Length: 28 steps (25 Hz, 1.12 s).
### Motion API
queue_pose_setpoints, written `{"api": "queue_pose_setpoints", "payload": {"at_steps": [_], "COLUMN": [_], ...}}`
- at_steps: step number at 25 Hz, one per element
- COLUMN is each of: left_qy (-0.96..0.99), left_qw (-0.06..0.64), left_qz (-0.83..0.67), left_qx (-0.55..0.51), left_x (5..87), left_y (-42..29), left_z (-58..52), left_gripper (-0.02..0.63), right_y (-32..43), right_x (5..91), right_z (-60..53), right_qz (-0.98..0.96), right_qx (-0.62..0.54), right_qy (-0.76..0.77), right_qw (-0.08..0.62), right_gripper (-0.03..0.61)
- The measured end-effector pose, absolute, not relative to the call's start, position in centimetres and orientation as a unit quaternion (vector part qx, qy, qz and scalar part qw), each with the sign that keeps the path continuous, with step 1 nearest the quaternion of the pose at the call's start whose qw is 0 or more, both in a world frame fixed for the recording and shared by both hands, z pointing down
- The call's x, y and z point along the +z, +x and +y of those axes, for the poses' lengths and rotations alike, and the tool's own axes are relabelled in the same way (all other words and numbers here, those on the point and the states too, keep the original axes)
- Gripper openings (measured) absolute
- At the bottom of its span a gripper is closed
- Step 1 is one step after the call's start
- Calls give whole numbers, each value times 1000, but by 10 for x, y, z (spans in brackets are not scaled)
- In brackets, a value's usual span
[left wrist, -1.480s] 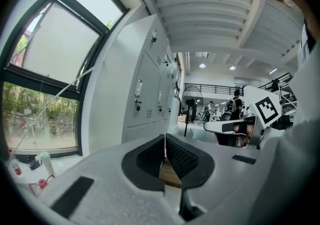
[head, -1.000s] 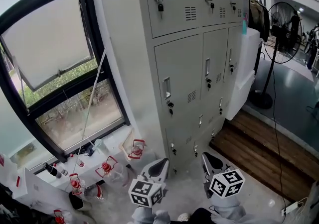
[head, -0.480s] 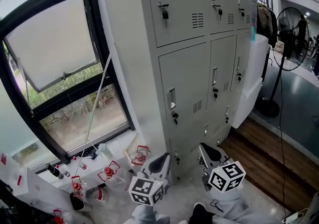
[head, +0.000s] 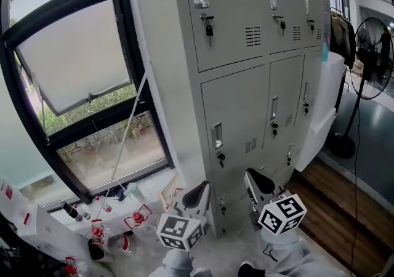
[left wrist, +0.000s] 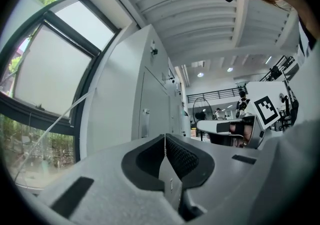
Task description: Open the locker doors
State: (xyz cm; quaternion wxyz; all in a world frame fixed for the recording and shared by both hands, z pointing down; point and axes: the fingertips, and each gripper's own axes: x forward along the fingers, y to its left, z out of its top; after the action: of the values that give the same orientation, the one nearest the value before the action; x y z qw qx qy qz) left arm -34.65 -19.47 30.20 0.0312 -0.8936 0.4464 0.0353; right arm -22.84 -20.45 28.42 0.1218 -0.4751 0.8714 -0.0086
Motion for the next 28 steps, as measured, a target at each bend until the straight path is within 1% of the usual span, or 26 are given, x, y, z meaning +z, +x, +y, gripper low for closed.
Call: {"api": "queue_pose_setpoints", "payload": {"at_steps": [7,12,14,20,28], "left_qy": [-887,-879,-876,-863,-844], "left_qw": [67,89,102,150,214], "left_qz": [454,462,465,472,481], "left_qx": [60,72,80,97,105], "left_x": [258,229,213,163,100], "left_y": [-337,-332,-330,-325,-321], "left_z": [-213,-225,-228,-237,-252], "left_gripper": [12,12,12,14,12], "right_y": [-226,-227,-226,-219,-221], "right_x": [239,192,174,126,60], "right_z": [-220,-227,-230,-239,-259], "right_qz": [882,904,908,907,908], "right_qx": [17,13,23,68,127], "right_qy": [-444,-376,-362,-348,-328], "right_qw": [160,205,210,226,228], "right_gripper": [5,89,104,106,106]}}
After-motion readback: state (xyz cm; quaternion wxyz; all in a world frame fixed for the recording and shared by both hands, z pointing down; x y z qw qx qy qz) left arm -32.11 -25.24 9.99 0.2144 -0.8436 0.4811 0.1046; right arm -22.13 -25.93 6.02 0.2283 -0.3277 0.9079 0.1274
